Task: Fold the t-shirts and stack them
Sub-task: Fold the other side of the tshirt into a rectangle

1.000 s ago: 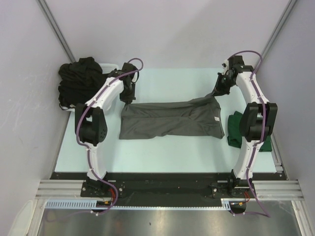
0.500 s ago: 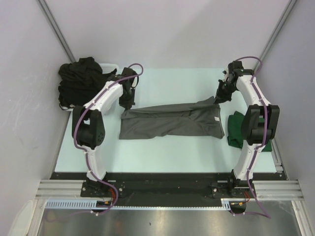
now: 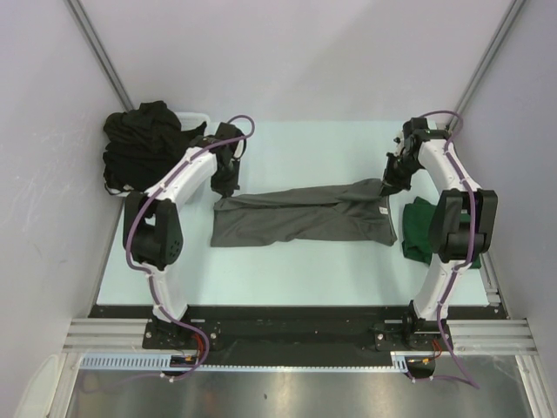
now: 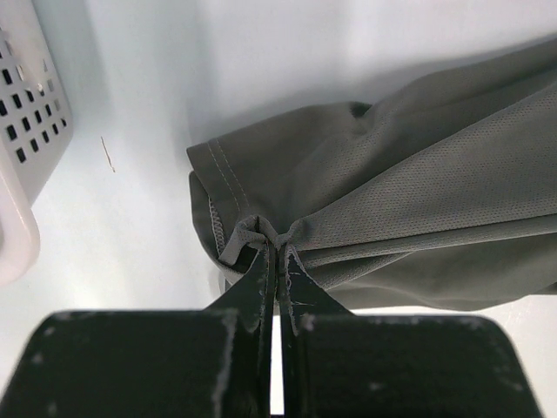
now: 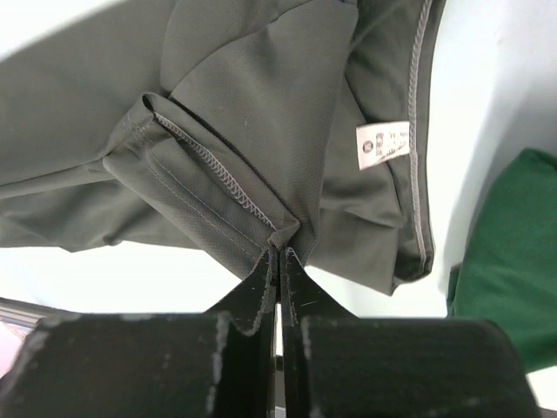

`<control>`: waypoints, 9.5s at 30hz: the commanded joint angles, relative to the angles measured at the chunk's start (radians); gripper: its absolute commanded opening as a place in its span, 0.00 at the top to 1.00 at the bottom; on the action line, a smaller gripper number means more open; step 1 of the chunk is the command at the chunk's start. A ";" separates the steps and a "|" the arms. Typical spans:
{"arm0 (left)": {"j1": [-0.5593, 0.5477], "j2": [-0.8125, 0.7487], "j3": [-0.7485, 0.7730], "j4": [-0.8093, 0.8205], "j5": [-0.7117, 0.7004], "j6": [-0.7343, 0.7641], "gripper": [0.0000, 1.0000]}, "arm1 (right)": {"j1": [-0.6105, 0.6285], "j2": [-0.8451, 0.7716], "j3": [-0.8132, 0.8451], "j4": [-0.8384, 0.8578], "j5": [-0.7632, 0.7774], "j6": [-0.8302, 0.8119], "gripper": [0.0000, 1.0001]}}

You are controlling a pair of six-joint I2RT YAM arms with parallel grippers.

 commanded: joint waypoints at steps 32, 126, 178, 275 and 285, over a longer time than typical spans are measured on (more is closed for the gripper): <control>-0.010 -0.073 -0.022 0.013 0.015 0.027 1.00 | 0.056 -0.238 -0.237 -0.076 0.040 0.015 1.00; 0.026 0.083 0.250 0.031 -0.117 0.002 1.00 | -0.061 0.265 0.457 0.148 0.276 -0.124 1.00; 0.016 -0.187 -0.253 0.002 0.015 0.022 1.00 | -0.027 0.022 0.005 -0.087 0.155 -0.052 1.00; -0.033 -0.129 -0.198 -0.041 0.030 -0.044 0.63 | 0.163 -0.064 -0.006 -0.088 0.178 -0.040 0.56; -0.062 -0.066 -0.069 -0.033 0.061 -0.050 0.62 | 0.159 -0.117 -0.144 -0.084 0.174 -0.015 0.55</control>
